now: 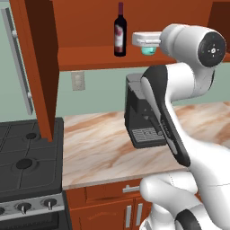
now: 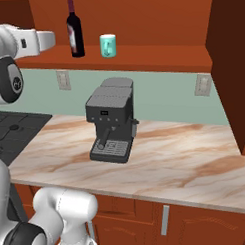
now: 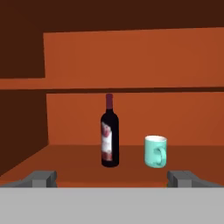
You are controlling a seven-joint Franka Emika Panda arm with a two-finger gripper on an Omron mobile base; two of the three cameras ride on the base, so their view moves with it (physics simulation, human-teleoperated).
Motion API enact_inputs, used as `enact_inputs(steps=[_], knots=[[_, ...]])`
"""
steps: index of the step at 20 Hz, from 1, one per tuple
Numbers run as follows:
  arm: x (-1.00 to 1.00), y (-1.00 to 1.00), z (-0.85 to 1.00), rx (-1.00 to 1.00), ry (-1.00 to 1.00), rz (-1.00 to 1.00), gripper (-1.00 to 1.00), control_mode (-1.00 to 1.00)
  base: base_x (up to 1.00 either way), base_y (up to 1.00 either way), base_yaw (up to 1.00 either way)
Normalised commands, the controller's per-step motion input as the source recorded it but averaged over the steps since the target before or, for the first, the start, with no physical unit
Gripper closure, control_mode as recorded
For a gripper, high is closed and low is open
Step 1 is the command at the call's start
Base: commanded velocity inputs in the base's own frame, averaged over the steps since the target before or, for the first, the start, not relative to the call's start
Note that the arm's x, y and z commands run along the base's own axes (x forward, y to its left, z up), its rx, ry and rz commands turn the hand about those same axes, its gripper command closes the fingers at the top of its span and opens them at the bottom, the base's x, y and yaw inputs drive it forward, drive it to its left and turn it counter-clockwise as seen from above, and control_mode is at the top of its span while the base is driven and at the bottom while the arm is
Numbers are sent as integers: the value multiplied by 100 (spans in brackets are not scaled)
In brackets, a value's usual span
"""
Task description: Open the cabinet directly in front. Then move the wine and the mug to the dining counter with the candle on it.
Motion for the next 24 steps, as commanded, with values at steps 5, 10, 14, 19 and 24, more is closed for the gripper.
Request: enact_inputs(steps=[5,10,14,19,24], knots=[[33,0,0,0,0,0,-100,-100,0,0,0],[32,0,0,0,1,0,-100,-100,0,0,0],[31,3,0,0,1,0,-100,-100,0,0,0],[33,7,0,0,2,0,-100,-100,0,0,0],[32,11,0,0,2,0,-100,-100,0,0,0]])
